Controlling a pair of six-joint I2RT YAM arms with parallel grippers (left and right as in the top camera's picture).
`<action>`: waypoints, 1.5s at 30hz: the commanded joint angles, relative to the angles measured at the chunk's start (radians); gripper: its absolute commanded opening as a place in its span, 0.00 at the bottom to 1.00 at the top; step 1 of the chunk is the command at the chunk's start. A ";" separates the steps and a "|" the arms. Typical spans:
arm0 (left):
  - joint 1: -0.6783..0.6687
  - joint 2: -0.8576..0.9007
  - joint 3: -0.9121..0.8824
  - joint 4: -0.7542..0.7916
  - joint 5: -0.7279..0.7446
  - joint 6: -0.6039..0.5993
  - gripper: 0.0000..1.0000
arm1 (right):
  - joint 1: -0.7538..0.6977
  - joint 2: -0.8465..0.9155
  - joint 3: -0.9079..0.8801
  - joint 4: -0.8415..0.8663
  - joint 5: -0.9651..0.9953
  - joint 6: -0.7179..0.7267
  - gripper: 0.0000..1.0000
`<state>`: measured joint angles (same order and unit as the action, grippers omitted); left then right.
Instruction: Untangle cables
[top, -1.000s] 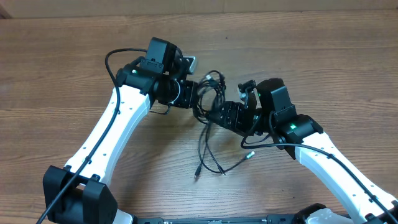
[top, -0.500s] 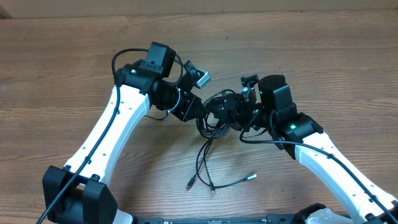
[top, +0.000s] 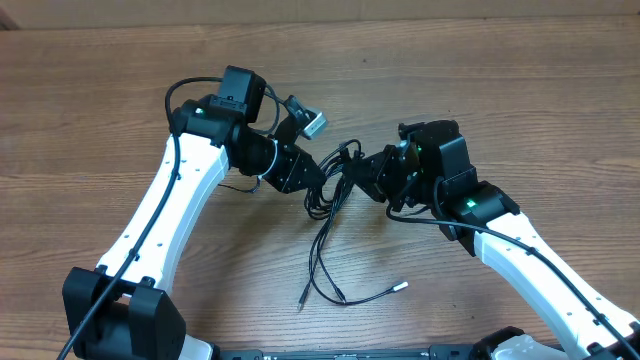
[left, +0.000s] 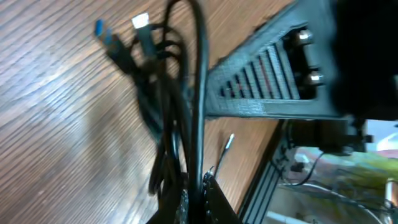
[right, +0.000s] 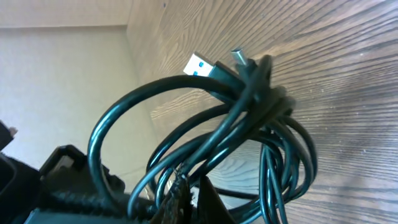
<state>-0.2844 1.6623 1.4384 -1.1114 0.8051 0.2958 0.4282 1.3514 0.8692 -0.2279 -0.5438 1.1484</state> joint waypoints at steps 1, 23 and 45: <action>0.003 -0.024 0.006 -0.010 0.106 0.024 0.04 | 0.003 -0.001 0.009 0.003 0.019 0.007 0.04; 0.003 -0.024 0.006 -0.044 0.217 0.068 0.04 | 0.003 -0.001 0.009 0.065 0.195 0.035 0.49; 0.003 -0.019 0.004 -0.063 0.004 0.167 0.04 | 0.003 -0.003 0.009 0.039 0.073 0.173 0.04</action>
<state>-0.2798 1.6623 1.4384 -1.1816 0.9447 0.4377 0.4278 1.3514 0.8692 -0.1951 -0.4553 1.4277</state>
